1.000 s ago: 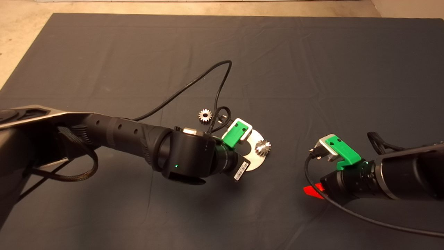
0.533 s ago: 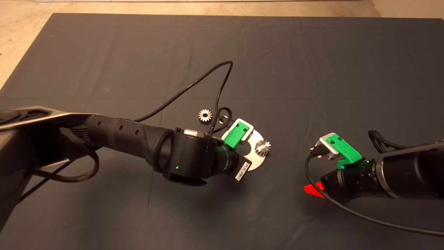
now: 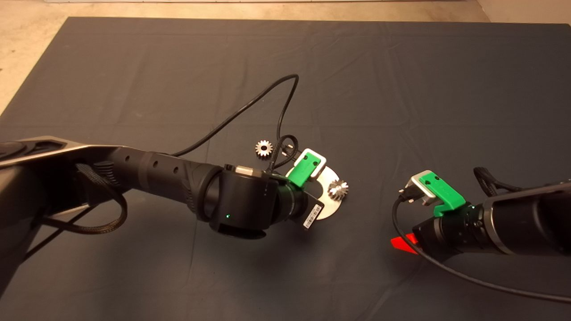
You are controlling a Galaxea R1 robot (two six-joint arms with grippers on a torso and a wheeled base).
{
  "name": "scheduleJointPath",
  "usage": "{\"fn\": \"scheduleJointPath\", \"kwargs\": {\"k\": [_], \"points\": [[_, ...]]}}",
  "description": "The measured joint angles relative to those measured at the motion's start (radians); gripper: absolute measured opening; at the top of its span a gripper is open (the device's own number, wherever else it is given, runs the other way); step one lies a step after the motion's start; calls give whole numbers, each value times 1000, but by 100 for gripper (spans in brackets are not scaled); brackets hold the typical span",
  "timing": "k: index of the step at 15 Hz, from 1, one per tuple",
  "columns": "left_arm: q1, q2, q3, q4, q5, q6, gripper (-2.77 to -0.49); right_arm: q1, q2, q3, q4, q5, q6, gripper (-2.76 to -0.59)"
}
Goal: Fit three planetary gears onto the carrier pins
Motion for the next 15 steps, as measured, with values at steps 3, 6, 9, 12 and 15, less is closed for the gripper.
{"fn": "scheduleJointPath", "kwargs": {"k": [3, 6, 9, 12, 15], "points": [[0, -5, 0, 0, 0, 0, -249, 0, 0, 0, 9, 0, 0, -134], [0, -5, 0, 0, 0, -3, -249, 0, 0, 0, 10, 0, 0, -134], [5, -5, 0, 2, 0, -12, -249, 0, 0, 0, 11, 0, 0, -134], [8, -5, 0, 3, 0, -14, -249, 9, 0, 0, 15, 0, 0, -134], [22, -8, 0, 21, 0, -14, -249, 19, 0, 0, 17, 1, 0, -134]]}}
